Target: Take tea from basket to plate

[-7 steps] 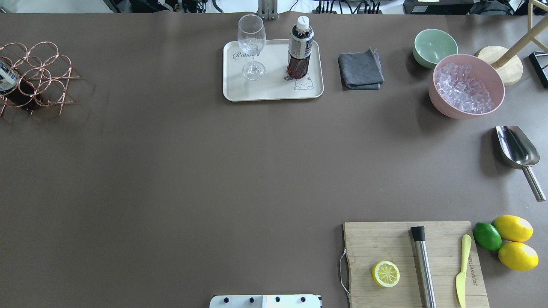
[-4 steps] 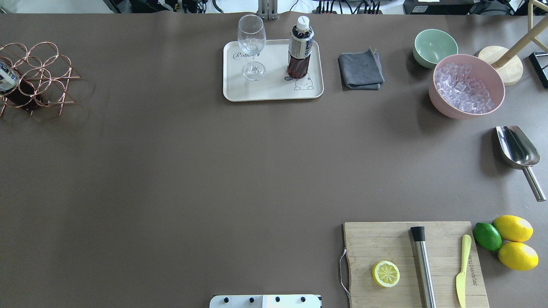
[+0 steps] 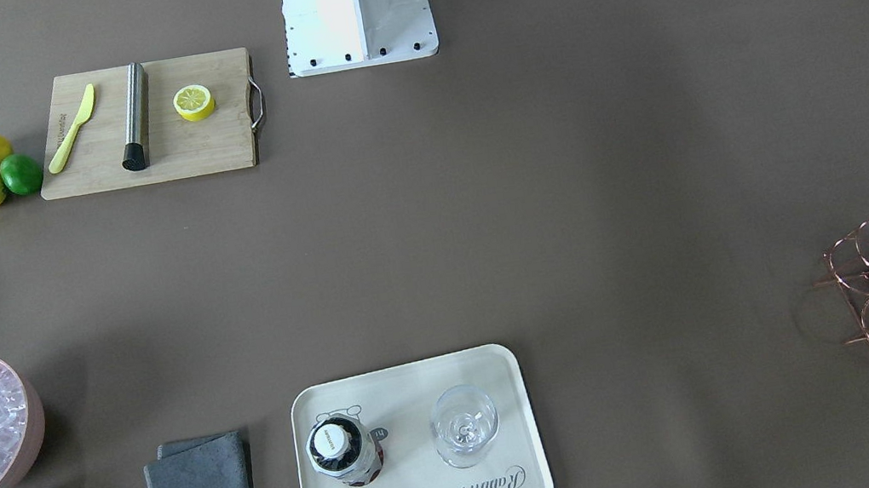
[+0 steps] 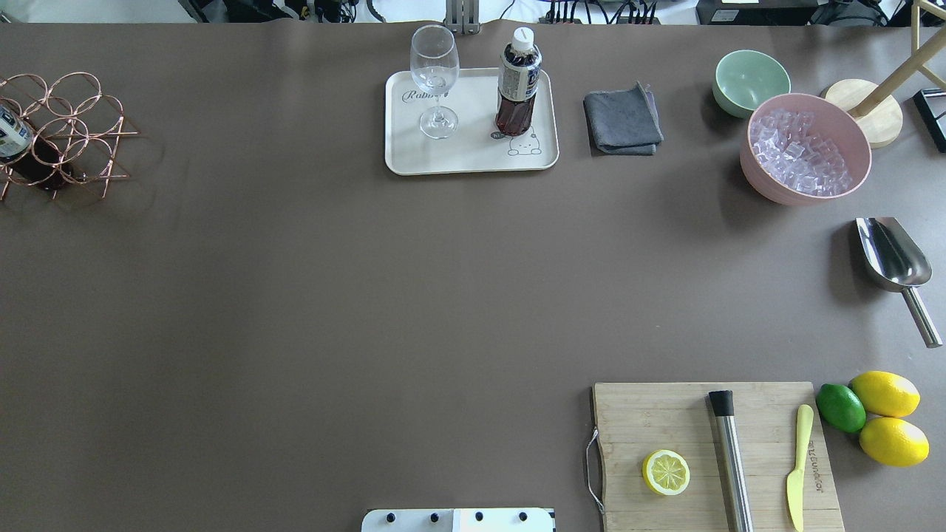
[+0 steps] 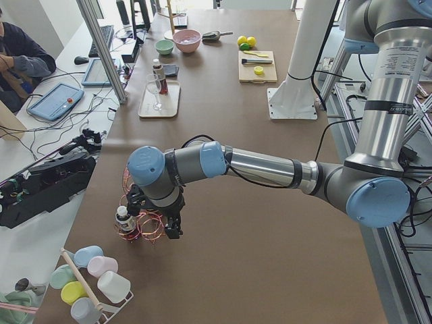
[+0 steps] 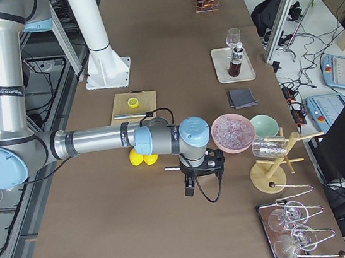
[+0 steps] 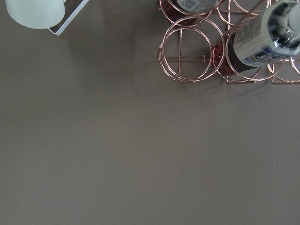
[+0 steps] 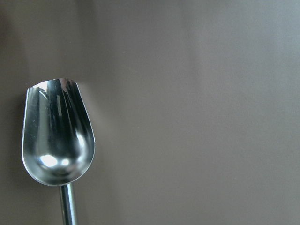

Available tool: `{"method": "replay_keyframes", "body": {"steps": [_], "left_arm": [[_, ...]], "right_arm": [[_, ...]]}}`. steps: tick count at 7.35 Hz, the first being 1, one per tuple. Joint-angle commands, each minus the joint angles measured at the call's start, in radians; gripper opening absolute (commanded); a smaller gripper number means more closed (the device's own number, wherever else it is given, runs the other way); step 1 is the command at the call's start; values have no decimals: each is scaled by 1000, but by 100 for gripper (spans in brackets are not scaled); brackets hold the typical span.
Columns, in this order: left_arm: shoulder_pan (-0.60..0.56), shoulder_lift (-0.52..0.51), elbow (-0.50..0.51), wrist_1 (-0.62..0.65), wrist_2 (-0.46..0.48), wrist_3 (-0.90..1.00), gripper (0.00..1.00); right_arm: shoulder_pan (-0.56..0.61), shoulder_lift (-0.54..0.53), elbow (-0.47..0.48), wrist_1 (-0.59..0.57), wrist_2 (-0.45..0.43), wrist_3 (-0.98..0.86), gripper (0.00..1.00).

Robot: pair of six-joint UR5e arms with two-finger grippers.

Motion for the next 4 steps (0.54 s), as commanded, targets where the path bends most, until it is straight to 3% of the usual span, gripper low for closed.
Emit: {"method": "replay_keyframes", "body": {"steps": [1, 3, 4], "left_arm": [[6, 142, -15, -228, 3, -1, 98], [6, 189, -16, -290, 6, -23, 98], [16, 189, -29, -290, 6, -140, 98]], "right_arm": [[-15, 0, -3, 2, -1, 6, 100], [-19, 3, -6, 2, -1, 7, 100], [-19, 3, -6, 2, -2, 8, 100]]}}
